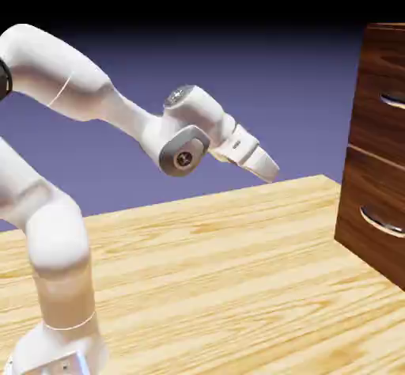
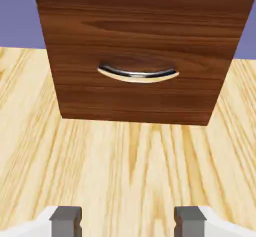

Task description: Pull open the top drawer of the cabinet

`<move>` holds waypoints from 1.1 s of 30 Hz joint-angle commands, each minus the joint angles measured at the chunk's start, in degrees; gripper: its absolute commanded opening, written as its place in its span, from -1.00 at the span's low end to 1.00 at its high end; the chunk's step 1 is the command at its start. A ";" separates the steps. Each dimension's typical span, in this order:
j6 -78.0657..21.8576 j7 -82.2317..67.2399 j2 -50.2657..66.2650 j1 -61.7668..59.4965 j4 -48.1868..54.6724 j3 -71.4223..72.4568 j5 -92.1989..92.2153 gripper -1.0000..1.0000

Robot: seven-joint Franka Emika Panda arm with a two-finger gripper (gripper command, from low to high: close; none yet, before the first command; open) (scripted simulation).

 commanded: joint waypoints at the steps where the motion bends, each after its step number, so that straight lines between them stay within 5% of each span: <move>1: -0.17 -2.33 -0.09 2.04 1.26 -1.83 -2.50 0.00; 33: -5.47 -76.83 -2.97 67.17 41.46 -60.30 -82.23 0.00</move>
